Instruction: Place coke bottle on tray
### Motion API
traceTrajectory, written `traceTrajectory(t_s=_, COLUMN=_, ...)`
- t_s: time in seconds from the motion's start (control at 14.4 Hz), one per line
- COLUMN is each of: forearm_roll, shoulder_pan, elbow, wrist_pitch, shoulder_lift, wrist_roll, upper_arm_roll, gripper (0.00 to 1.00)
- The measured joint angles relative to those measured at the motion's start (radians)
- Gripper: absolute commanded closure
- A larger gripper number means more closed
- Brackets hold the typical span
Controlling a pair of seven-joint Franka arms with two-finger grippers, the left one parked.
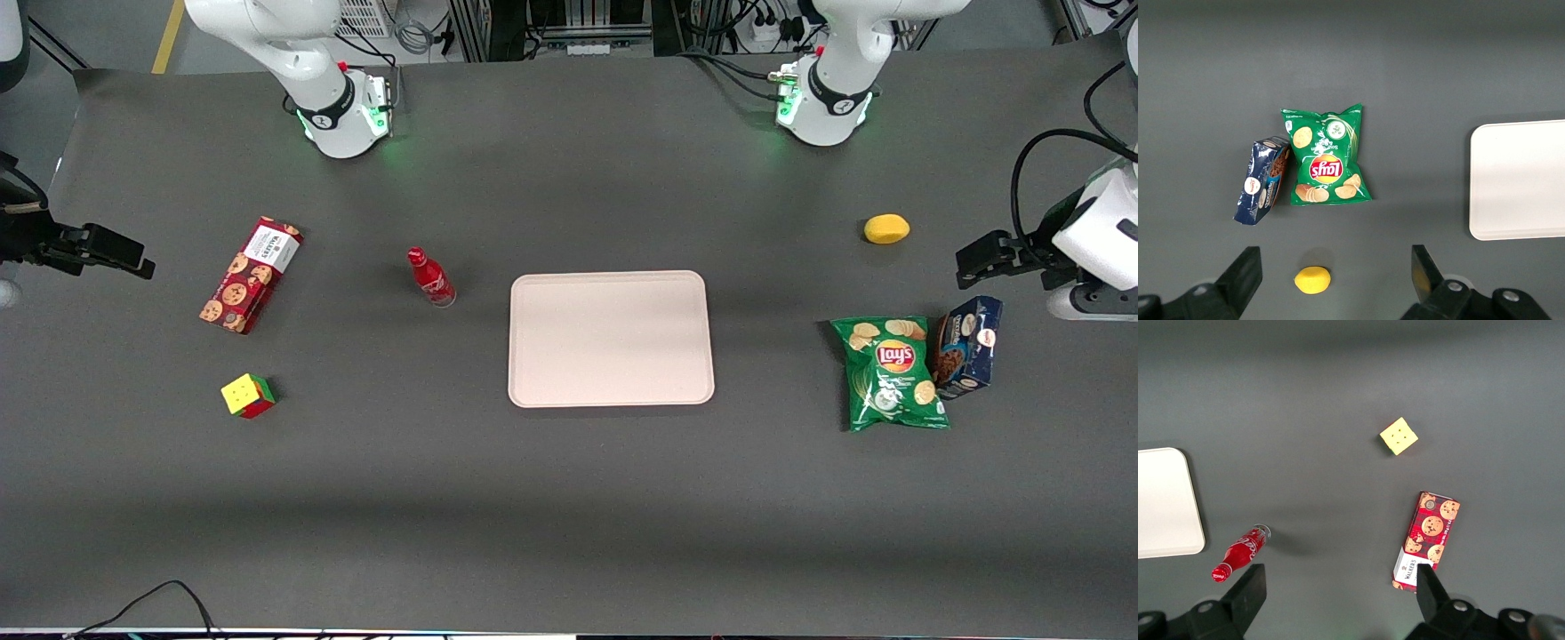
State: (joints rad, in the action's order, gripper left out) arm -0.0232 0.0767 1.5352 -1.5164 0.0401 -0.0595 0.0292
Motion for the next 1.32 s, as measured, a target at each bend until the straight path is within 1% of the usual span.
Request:
traceTrajectory(t_s=0.9, forearm_roll=0.004, shoulder_pan=0.000, elbow=-0.008, wrist_pitch=0.006, shoulder_lift=0.008, wrist_roll=0.010, upper_arm_roll=-0.002, gripper=0.00)
traceTrajectory(t_s=1.04, forearm_roll=0.004, shoulder_pan=-0.003, elbow=-0.008, wrist_pitch=0.038, shoulder_lift=0.009, wrist_roll=0.017, upper_arm_roll=0.004, gripper=0.00)
traceTrajectory(t_s=1.18, forearm_roll=0.003, shoulder_pan=-0.024, elbow=-0.008, wrist_pitch=0.060, shoulder_lift=0.009, wrist_roll=0.021, upper_arm_roll=0.011, gripper=0.00)
traceTrajectory(t_s=1.32, forearm_roll=0.003, shoulder_pan=-0.068, elbow=-0.007, wrist_pitch=0.068, shoulder_lift=0.008, wrist_roll=0.021, upper_arm_roll=0.018, gripper=0.00)
